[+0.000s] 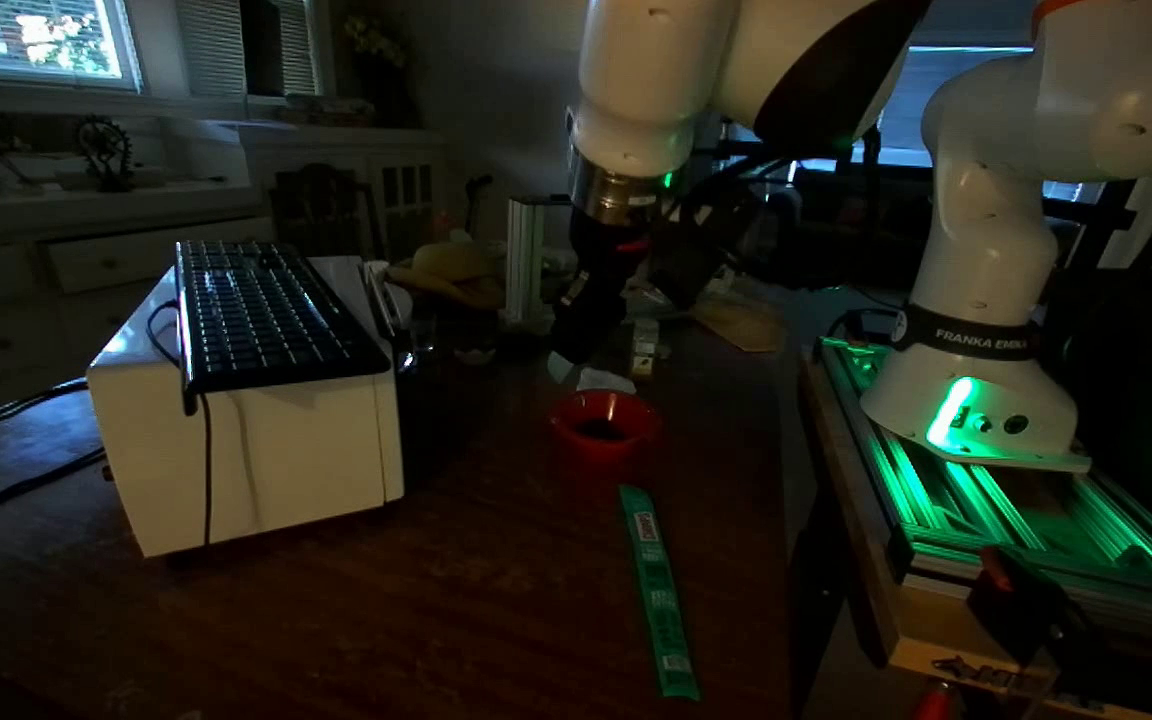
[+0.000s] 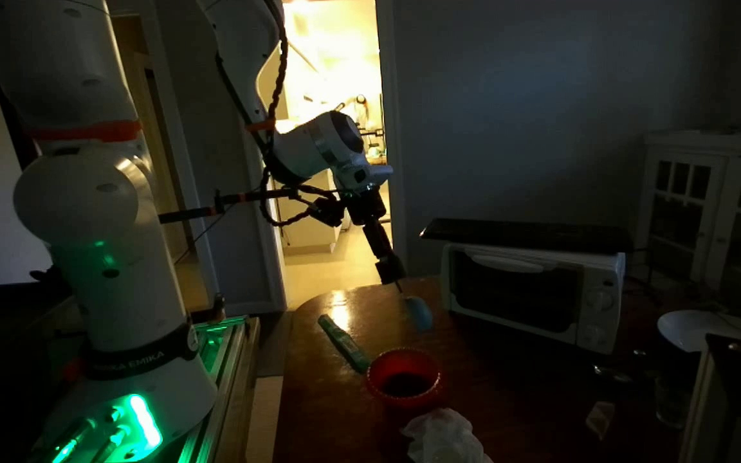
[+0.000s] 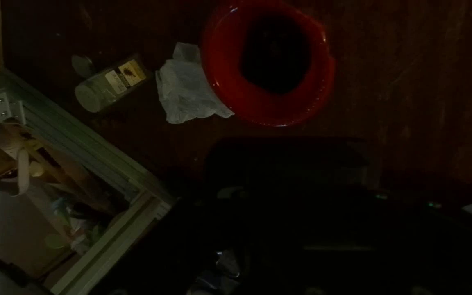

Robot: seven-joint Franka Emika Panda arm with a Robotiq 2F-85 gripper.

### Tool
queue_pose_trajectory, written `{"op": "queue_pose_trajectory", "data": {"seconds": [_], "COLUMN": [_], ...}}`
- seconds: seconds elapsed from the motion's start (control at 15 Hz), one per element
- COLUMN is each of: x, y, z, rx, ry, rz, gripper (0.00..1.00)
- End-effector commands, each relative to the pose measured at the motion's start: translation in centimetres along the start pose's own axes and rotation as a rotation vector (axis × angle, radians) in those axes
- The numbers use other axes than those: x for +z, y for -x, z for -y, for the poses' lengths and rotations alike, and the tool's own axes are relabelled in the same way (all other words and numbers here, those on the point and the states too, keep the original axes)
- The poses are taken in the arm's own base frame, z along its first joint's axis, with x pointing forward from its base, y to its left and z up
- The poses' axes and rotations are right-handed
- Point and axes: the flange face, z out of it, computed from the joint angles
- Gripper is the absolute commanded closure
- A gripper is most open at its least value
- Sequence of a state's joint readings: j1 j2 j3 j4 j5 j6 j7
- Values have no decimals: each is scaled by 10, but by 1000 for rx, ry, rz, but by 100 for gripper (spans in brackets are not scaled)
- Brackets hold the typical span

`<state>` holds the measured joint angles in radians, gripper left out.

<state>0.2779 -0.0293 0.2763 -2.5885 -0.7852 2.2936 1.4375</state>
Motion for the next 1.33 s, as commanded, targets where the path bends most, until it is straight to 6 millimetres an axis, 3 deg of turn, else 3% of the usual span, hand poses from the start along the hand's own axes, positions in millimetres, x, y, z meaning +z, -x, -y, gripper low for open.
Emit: {"op": "queue_pose_trajectory", "data": {"seconds": [0.0,0.53,1.27], "x": [-18,-33,3], "y": [-14,-40,-66], "z": [-17,-58,-148], "rx": [-60,-16,176], "ry": [-101,-230,-323], "rz": [99,271,365], "gripper": [78,78,78]}}
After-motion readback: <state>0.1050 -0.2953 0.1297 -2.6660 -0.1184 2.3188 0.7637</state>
